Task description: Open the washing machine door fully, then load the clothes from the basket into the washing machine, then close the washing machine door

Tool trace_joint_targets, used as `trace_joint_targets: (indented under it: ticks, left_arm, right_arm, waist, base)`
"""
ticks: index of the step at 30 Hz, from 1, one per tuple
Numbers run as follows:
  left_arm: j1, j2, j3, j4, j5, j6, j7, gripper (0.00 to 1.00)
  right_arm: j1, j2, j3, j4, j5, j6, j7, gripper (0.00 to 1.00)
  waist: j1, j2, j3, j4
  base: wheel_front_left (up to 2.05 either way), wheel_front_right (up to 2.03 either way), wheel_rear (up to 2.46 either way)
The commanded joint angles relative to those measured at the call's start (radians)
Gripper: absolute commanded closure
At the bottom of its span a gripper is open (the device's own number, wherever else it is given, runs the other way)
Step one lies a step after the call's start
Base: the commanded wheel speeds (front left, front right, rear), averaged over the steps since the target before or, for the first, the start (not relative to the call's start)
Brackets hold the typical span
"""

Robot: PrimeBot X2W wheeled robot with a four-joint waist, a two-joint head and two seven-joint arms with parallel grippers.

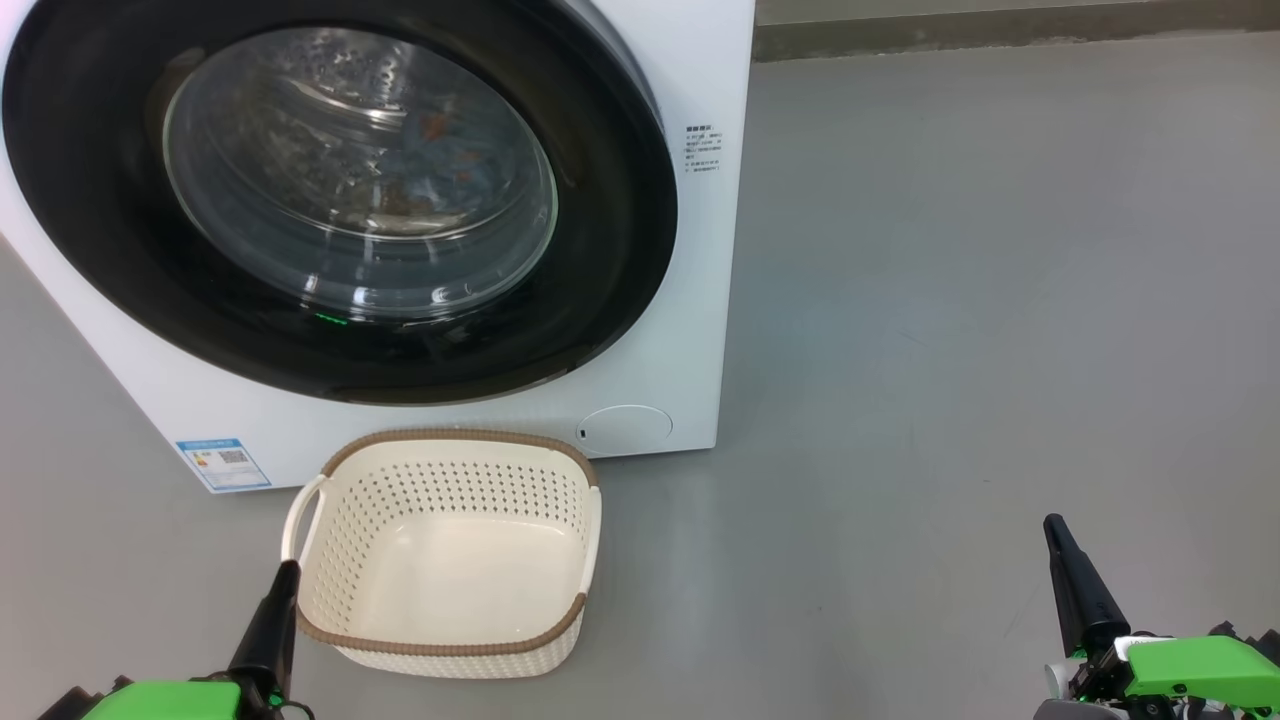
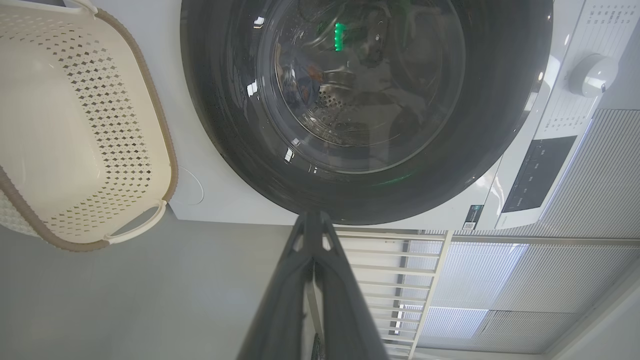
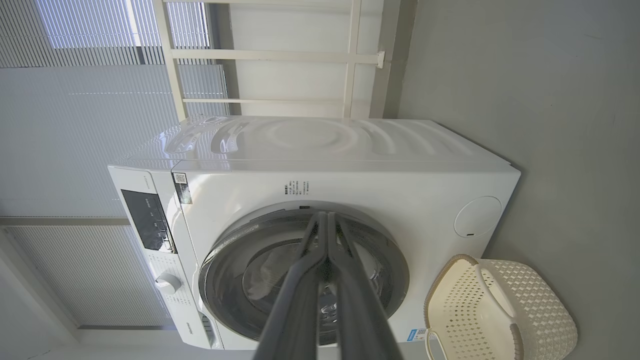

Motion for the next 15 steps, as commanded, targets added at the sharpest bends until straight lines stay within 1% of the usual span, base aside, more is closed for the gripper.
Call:
trace_joint_targets:
  ticks: [1,15]
  left_arm:
    - [-0.041,0.012,0.035,-0.019,-0.007,-0.002,0.006,1.00]
    - [-0.041,0.012,0.035,-0.019,-0.007,-0.002,0.006,1.00]
  right_arm:
    - [-0.044,-0.004,0.019,-0.027,0.001,0.002,0.006,1.00]
    - [-0.044,-0.003,0.018,-0.027,-0.001,0.002,0.007,1.00]
  waist:
    - [0.0000,0.0000,0.000,0.000]
    - [0.0000,0.0000,0.000,0.000]
  base:
    - [0.00,0.00,0.00]
    - [0.00,0.00,0.00]
